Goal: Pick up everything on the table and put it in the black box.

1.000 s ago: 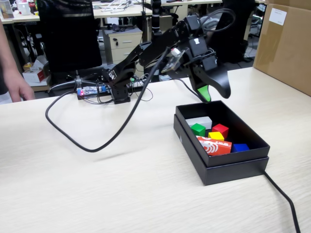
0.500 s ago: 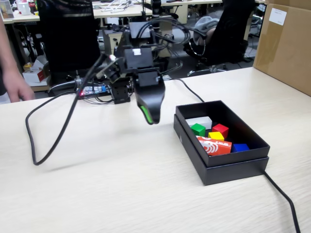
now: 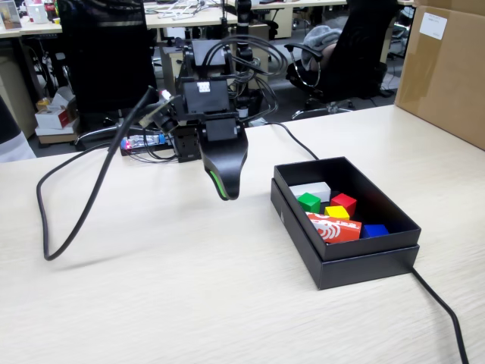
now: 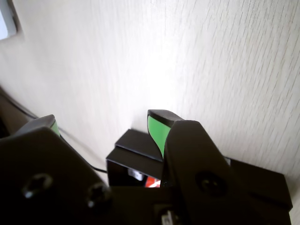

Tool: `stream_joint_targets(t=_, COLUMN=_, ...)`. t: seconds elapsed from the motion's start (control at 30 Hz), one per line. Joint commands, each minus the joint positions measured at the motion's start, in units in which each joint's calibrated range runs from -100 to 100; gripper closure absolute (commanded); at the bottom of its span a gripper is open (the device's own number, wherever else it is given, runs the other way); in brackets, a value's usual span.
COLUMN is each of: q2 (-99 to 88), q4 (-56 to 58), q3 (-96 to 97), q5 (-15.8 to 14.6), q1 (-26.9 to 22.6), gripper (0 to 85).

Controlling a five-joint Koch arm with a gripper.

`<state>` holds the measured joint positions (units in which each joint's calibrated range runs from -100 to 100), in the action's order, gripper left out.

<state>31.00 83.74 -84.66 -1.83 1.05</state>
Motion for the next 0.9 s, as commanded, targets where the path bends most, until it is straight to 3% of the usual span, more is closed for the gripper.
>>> stream_joint_targets(t=0.0, q2=-1.5, q4=1.8, q3=-2.6, q5=0.5, q1=-0.6, gripper=45.1)
stream_joint_targets(t=0.33, q2=-7.5, q4=0.0, q3=8.1, q5=0.4, q1=-1.5, gripper=41.2)
stream_joint_targets(t=0.5, q2=-26.5, q4=-14.0, q3=38.0, q5=0.7, q1=-1.8, gripper=39.4)
stream_joint_targets(t=0.87, q2=-48.2, q4=-28.8, q3=67.6, q5=0.8, q1=-3.8, gripper=39.5)
